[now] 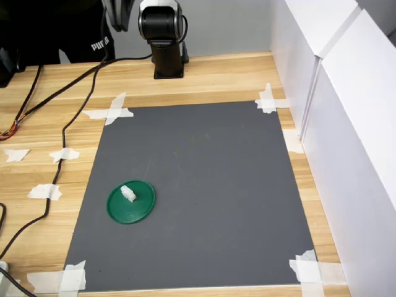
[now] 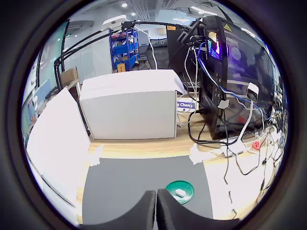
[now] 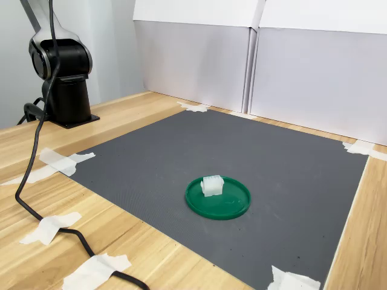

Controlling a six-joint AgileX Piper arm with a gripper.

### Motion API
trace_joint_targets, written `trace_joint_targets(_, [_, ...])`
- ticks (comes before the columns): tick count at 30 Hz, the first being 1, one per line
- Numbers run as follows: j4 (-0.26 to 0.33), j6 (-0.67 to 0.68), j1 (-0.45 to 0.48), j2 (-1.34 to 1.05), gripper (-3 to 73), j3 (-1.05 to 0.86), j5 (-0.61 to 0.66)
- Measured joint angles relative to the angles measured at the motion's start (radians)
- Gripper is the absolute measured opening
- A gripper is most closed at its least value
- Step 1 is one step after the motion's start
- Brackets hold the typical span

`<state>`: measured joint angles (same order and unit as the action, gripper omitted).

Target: Grasp a white terminal and put it on the green lid.

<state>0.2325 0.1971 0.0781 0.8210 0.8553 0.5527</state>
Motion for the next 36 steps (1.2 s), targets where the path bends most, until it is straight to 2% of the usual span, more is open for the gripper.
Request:
trace_joint_targets(3, [0.031,0.0,0.0,-0.033,-1.6,-0.086,-0.069])
trace_joint_targets(11, [0.034,0.0,0.0,-0.175,-1.6,-0.294,-0.146])
trace_joint_targets(22, [-0.023,0.0,0.0,-0.522,-1.6,-0.47,-0.15])
trace_joint_targets(31, [-0.031,0.0,0.0,-0.691,-1.6,-0.606,-0.15])
trace_joint_targets(36, [-0.069,0.0,0.0,-0.797,-1.6,-0.657,-0.15])
